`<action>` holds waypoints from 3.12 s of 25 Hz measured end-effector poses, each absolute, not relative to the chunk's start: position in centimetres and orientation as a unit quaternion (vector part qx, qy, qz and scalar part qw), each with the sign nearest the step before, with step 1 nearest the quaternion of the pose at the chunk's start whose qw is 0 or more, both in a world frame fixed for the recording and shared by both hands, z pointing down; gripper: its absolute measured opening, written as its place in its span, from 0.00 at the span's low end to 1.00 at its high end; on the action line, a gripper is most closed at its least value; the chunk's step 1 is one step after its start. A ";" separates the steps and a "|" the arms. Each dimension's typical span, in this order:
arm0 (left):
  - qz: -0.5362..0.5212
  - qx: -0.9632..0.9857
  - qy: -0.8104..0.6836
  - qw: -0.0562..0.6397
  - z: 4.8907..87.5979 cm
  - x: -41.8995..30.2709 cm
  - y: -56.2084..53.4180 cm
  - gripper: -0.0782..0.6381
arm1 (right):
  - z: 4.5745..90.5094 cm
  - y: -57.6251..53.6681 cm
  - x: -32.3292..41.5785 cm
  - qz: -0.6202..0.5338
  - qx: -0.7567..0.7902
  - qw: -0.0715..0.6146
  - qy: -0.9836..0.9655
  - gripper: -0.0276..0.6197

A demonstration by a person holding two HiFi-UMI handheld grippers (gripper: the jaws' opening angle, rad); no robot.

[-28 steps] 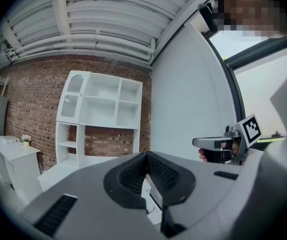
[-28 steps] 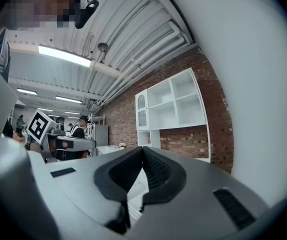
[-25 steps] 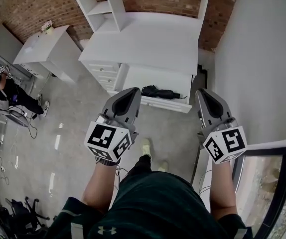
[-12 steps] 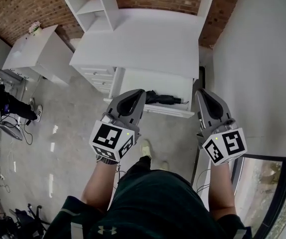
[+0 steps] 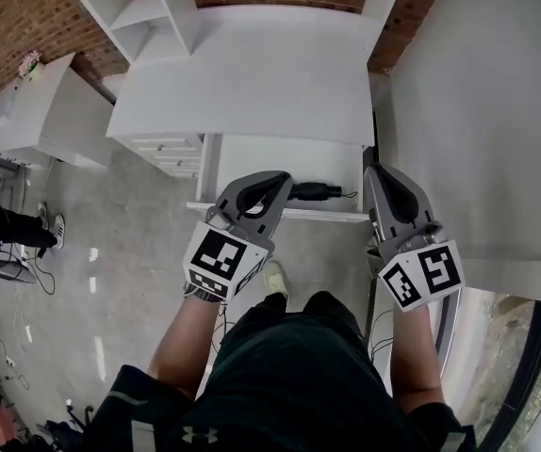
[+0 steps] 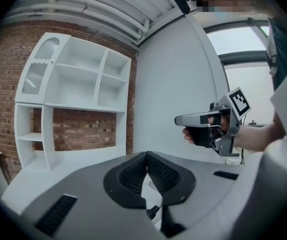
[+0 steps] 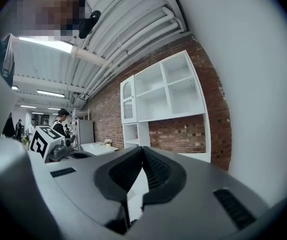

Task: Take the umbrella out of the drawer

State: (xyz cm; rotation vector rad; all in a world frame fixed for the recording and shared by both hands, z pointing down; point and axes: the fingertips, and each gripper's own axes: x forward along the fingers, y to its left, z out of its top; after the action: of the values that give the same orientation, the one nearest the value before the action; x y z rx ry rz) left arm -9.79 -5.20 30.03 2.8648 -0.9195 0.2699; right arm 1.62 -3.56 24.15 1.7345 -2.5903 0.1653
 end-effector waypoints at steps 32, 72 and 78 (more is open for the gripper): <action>0.345 0.933 -0.095 0.048 61.2 0.2 -13.2 0.14 | 46.5 -16.5 7.1 0.160 0.521 0.054 -0.836 0.05; 0.558 0.821 0.119 0.008 84.2 2.9 -9.5 0.49 | 56.4 -18.9 11.9 0.249 0.514 0.073 -0.818 0.05; 0.580 0.808 0.109 -0.010 85.5 2.8 -10.0 0.50 | 56.6 -19.0 12.1 0.251 0.512 0.076 -0.818 0.05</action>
State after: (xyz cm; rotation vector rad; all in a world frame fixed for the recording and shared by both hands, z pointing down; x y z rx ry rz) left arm 2.81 -10.03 85.53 2.5525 0.3432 1.8323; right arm 12.07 -19.05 56.59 1.5351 -2.4524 0.7511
